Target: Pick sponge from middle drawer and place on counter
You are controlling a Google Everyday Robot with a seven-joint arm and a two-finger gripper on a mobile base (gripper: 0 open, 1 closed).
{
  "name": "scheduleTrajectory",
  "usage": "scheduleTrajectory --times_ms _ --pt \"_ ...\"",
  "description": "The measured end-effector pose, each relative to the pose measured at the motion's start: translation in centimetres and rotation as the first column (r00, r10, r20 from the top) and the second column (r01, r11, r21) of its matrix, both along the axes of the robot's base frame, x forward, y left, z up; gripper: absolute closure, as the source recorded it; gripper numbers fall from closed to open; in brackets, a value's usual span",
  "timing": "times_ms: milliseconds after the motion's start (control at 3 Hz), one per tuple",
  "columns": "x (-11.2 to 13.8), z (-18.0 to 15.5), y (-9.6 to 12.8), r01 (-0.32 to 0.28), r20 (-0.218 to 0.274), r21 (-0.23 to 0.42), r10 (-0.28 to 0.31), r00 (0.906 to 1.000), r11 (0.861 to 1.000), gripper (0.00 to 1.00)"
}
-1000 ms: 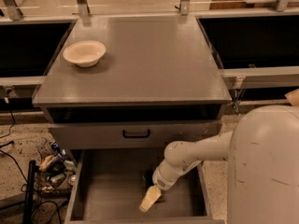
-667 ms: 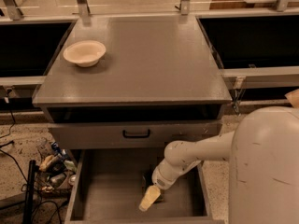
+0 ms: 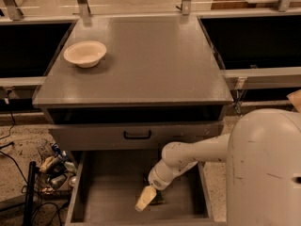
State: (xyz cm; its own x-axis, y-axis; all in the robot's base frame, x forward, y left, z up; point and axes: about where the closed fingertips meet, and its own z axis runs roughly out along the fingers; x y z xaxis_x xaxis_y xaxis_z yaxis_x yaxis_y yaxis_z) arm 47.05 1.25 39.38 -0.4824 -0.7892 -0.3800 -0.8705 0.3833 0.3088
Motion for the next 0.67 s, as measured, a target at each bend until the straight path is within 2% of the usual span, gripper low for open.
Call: scheduleTrajectory --times_ms 333,667 --pt "0.01 -0.05 0.03 0.0 -0.001 0.001 0.0 1.0 1.0 0.0" --pt "0.4 0.63 -0.44 0.044 0.022 0.012 -0.044 0.9988 0.999 0.0"
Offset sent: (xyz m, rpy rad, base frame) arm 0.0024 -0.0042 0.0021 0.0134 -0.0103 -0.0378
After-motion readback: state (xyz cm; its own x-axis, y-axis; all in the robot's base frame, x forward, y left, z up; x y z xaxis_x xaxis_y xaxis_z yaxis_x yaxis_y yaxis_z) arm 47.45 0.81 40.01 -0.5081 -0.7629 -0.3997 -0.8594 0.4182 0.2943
